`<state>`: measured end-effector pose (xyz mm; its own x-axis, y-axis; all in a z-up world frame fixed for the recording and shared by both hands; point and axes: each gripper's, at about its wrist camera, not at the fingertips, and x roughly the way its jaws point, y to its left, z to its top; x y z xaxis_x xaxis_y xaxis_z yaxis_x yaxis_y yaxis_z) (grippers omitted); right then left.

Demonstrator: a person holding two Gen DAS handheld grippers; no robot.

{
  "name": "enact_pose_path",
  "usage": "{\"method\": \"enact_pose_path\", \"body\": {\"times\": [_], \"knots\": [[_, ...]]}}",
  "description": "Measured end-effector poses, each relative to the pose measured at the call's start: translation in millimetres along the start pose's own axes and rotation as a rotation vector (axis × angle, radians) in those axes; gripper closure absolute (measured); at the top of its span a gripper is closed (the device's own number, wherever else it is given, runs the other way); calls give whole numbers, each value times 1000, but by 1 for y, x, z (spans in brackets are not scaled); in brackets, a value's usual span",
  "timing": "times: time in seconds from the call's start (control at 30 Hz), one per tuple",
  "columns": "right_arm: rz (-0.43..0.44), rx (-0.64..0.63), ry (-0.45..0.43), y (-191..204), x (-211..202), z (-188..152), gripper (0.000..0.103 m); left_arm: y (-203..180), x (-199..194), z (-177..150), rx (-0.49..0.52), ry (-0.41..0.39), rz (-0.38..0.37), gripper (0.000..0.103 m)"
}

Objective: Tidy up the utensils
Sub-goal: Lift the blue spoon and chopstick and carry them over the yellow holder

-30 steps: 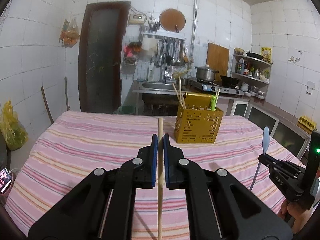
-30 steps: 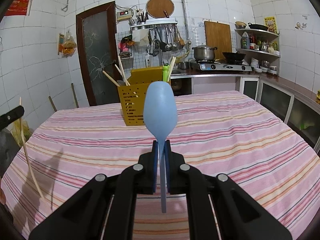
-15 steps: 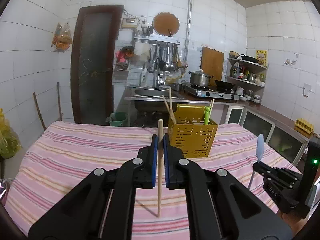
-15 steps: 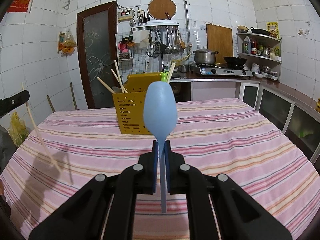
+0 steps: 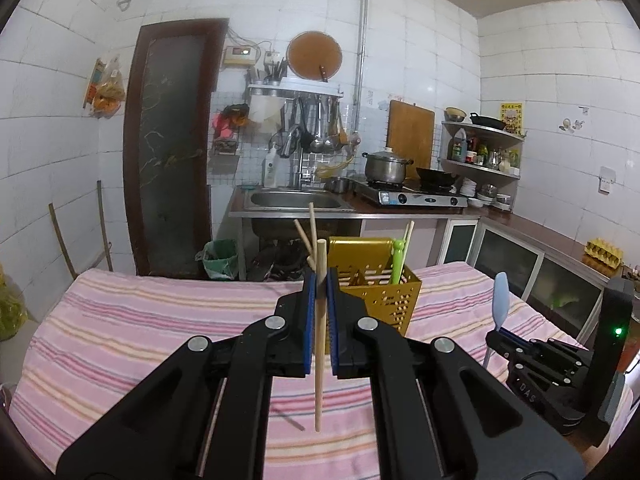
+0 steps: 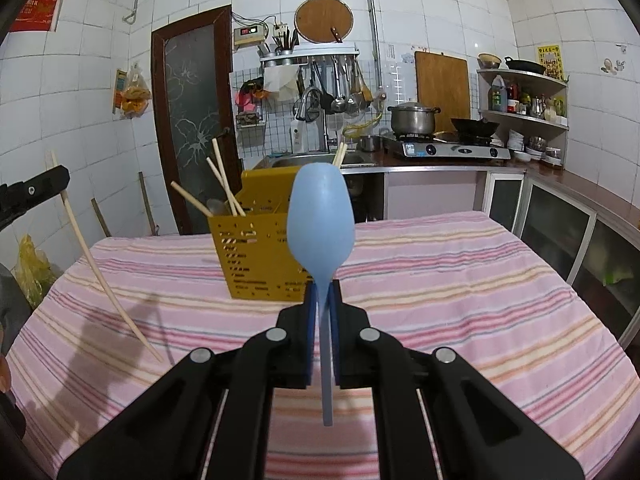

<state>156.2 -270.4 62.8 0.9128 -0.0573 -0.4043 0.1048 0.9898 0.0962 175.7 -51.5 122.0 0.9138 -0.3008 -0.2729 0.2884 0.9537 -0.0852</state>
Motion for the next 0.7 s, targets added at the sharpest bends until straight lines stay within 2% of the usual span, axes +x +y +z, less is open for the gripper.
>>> {"method": "enact_pose_path", "body": {"times": [0.27,0.5,0.7], "knots": [[1,12,-41,-3,11,24,96,-10,12,28,-6,-40,-31,98],[12,12,-135,-3,19,77,96,-25,21,76,-11,-134,-59,98],[28,8,-203,4,38,127,96,-38,48,113,-8,-204,-53,98]]}}
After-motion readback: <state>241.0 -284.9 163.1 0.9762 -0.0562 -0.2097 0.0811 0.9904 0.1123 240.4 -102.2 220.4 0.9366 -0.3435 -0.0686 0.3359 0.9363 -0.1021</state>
